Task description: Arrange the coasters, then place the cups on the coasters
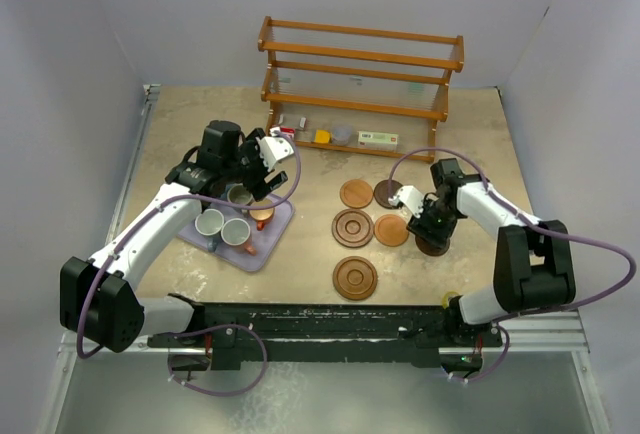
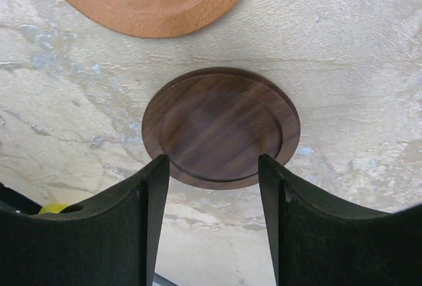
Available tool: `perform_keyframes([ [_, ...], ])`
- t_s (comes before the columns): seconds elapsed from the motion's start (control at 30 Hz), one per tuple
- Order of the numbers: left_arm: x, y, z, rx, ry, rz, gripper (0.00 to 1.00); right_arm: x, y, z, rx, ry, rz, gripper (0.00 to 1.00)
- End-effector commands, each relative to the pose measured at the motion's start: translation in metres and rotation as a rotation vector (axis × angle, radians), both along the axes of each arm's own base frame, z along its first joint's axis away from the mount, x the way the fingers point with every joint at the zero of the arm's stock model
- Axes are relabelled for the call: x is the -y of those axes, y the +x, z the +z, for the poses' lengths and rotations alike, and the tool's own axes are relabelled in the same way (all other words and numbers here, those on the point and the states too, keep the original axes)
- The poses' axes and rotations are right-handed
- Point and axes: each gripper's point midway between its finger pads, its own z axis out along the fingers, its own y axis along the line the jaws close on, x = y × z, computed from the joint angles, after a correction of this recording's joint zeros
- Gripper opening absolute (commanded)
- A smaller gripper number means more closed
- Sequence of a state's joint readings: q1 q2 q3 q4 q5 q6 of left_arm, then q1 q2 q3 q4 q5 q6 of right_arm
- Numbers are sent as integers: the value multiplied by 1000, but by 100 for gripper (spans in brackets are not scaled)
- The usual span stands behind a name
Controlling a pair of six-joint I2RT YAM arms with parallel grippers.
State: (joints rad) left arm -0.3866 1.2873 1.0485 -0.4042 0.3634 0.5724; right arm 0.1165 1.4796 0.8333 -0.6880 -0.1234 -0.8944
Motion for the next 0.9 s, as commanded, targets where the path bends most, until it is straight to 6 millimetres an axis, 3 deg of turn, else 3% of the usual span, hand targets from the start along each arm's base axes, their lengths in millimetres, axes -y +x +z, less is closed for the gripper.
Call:
perform_keyframes([
  [0.0, 3, 3, 18, 72, -30, -28, 76, -5, 13, 19, 35, 52, -20, 60],
  [0.2, 5, 2, 20, 74, -36, -39, 76, 13, 36, 13, 10, 26, -62, 72],
  [0.47, 4, 1, 21, 76, -34, -41, 76, 17, 35, -3, -41, 2, -23, 76],
  [0.87, 2, 3, 15, 73, -17, -35, 76, -4, -17, -18, -158, -21, 92, 63],
])
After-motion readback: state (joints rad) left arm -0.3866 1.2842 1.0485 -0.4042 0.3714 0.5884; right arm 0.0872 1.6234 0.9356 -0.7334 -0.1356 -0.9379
